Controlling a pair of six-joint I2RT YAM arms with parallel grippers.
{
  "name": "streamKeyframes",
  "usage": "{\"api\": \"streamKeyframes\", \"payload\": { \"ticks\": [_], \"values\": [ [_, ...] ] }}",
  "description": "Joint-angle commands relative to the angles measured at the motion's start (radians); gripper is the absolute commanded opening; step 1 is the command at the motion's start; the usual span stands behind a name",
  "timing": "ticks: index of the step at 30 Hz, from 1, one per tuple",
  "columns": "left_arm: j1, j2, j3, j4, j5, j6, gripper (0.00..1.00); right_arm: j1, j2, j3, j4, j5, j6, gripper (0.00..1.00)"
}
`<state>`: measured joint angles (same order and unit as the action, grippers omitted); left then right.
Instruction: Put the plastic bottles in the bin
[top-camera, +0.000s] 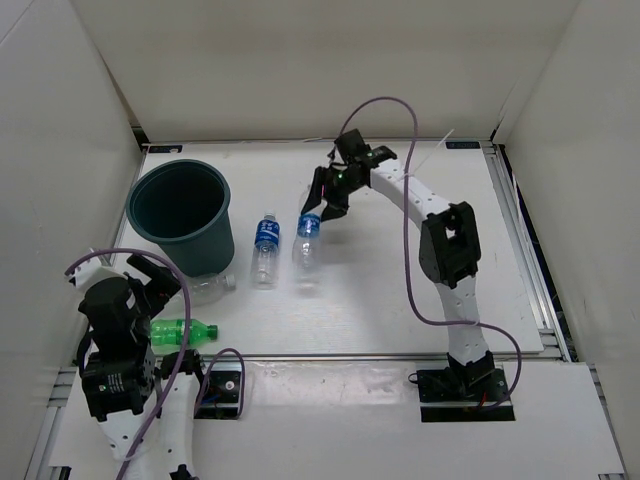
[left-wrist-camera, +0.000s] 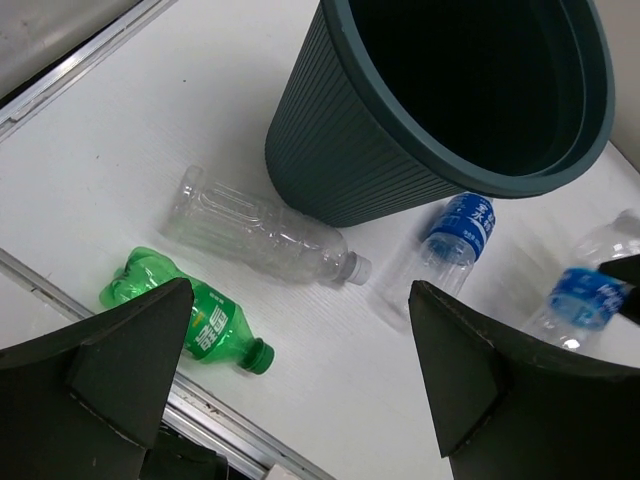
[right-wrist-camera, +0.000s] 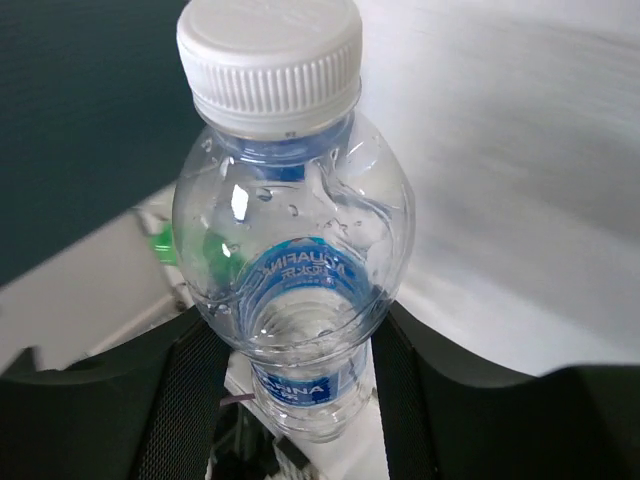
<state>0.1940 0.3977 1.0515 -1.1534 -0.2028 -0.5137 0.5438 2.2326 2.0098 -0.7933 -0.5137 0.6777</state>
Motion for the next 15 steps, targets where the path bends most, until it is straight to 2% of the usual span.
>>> {"api": "streamKeyframes", "payload": {
  "ticks": [1,5,6,11,15],
  "values": [
    [-0.004,-0.008,0.022,0.027,0.022,0.011,1.0,-0.008,-0.138,0.152,0.022,-0.017,0.075,0.17],
    [-0.004,0.001,0.079,0.018,0.043,0.049,1.0,-0.008,-0.163,0.302,0.12,-0.006,0.199,0.16],
    [-0.004,0.025,0.102,0.005,0.043,0.049,1.0,-0.008,-0.163,0.319,0.19,-0.006,0.239,0.14],
    [-0.004,0.081,0.153,-0.057,0.072,0.086,1.0,0.083,-0.105,0.466,0.376,0.021,0.209,0.14],
    [-0.037,0.11,0.171,-0.078,0.03,0.076,1.0,0.195,-0.056,0.494,0.526,0.127,0.117,0.12]
  ]
}}
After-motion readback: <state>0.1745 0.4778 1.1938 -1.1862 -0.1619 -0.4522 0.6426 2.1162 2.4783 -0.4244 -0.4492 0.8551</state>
